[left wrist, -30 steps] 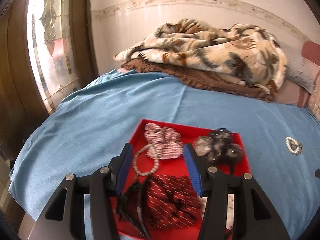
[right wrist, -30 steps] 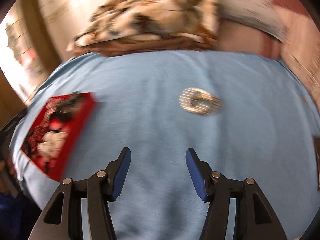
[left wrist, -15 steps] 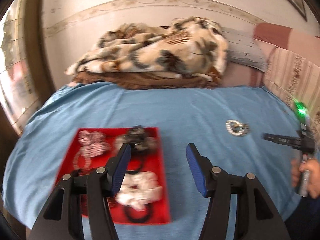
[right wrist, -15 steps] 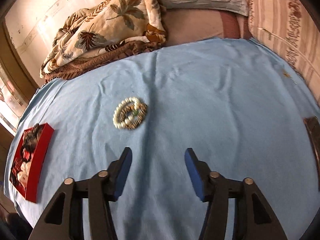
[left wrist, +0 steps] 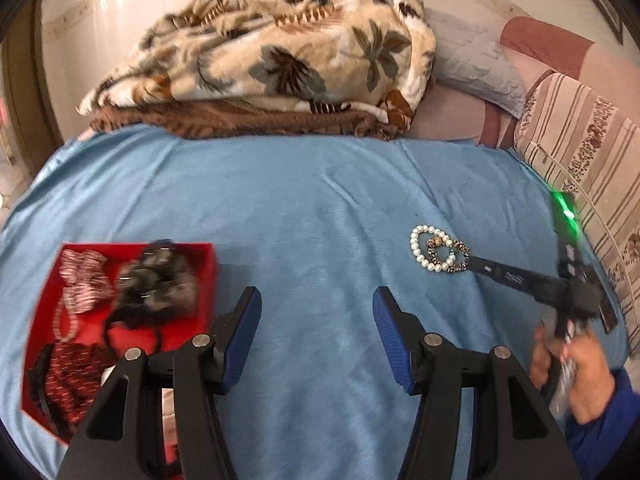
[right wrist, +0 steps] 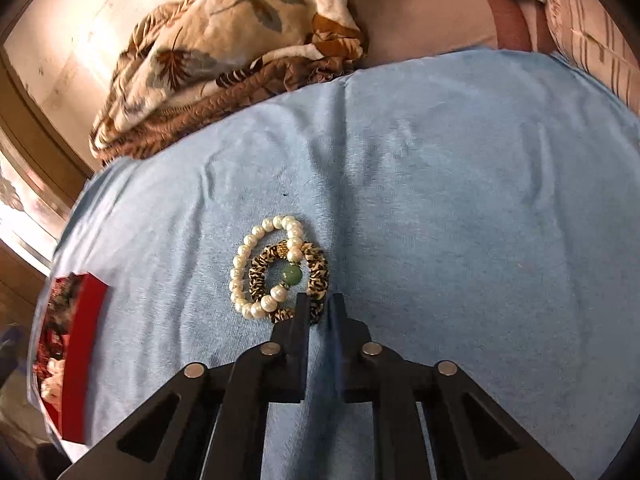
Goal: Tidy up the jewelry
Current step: 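Grasp the green-bead pearl bracelet with the left tool while the right tool grasps the gold leopard bracelet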
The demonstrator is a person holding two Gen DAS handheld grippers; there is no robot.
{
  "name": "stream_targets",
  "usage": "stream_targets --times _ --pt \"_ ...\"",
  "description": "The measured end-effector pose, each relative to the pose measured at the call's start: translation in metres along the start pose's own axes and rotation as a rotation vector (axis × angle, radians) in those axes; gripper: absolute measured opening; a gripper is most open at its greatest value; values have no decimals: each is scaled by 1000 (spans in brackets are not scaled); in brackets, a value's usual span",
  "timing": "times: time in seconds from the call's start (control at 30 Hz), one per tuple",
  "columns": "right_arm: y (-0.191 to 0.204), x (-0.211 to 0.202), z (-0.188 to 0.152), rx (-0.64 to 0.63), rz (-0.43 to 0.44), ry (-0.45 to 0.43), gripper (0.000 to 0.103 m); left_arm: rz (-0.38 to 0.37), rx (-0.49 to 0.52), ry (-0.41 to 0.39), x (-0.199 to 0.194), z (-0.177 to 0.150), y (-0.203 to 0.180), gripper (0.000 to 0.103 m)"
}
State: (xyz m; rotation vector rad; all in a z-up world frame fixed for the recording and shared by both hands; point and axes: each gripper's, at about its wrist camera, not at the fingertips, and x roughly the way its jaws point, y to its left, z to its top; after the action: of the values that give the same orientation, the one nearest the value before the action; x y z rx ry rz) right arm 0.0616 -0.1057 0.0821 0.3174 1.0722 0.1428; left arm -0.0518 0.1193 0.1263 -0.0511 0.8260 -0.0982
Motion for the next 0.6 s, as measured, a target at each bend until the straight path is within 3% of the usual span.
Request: stream_targets --times 0.17,0.2,0.27,0.33,0.37,0.4,0.53,0.6 --pt "-28 -19 -7 -15 -155 6 1 -49 -25 73 50 18 -24 57" --pt "-34 -22 -6 -2 -127 -5 4 -56 -25 78 58 21 -30 57" --pt "-42 -26 -3 43 11 -23 6 -62 -17 88 73 28 -42 57" --pt "-37 -23 1 52 103 -29 35 -71 5 107 94 36 -56 57" --pt "-32 -22 3 39 115 -43 55 -64 15 116 104 39 -62 57" --pt "-27 -19 4 29 120 -49 59 -60 22 123 110 41 -66 57" --pt "-15 -2 12 10 144 -35 56 -73 29 176 144 49 -79 55" --pt "-13 9 15 -13 116 -24 35 -73 16 195 158 52 -81 54"
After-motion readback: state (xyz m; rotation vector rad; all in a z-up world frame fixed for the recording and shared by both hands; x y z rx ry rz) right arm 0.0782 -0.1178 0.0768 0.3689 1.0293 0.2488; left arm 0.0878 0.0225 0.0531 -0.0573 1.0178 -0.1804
